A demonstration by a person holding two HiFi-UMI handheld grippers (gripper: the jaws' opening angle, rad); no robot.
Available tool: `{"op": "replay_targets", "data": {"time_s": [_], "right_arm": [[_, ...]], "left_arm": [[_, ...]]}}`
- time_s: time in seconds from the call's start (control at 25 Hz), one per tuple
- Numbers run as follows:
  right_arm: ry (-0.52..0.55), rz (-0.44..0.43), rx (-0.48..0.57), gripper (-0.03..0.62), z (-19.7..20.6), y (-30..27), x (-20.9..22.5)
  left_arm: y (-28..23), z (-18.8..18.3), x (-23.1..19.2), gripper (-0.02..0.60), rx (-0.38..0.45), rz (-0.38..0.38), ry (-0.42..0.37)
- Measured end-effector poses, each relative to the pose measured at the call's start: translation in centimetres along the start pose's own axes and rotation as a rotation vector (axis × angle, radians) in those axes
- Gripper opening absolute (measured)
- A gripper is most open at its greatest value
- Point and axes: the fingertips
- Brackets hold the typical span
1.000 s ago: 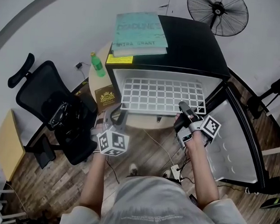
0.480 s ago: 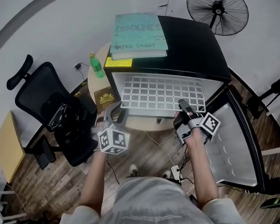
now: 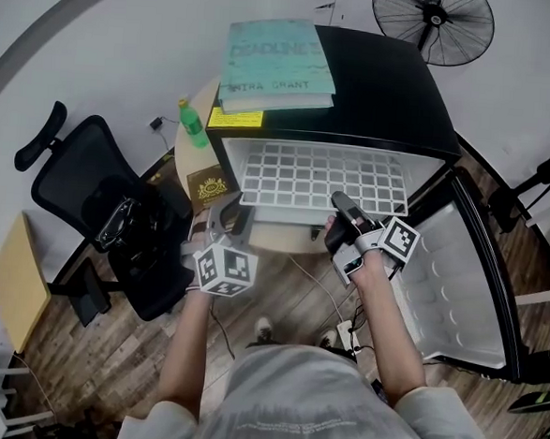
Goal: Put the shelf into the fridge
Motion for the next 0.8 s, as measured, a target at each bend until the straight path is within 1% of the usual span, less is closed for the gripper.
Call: {"op": "replay_targets", "data": {"time_s": [0.12, 0.32, 0.56, 0.8], "right_arm": [[-0.027, -0.021, -0.005, 0.048, 1.5, -0.5, -0.1], [-0.024, -0.007, -0.014, 0.048, 2.1, -0.4, -0.3], [-0.011, 0.058, -0.072, 0.046, 2.1, -0.6, 0.0], [-0.032, 0.051, -0.035, 0.046, 1.5, -0.8, 0.1]], "left_arm": [[0.1, 0.0, 0.0, 0.115, -0.002, 0.002, -0.002], [0.1, 0.0, -0.2, 0.116, -0.001, -0.001, 0.027], [-0.1, 0.1, -0.1, 0.117, -0.003, 0.003, 0.029], [-0.5, -0.2, -0.3, 0.117, -0.024, -0.013, 0.023]]}}
Point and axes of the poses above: the fingertips, and each gripper's own axes: y backward along the fingers, x to its right, z out of its underside, and after that the axes turned 14 degrees about -x, right-handed
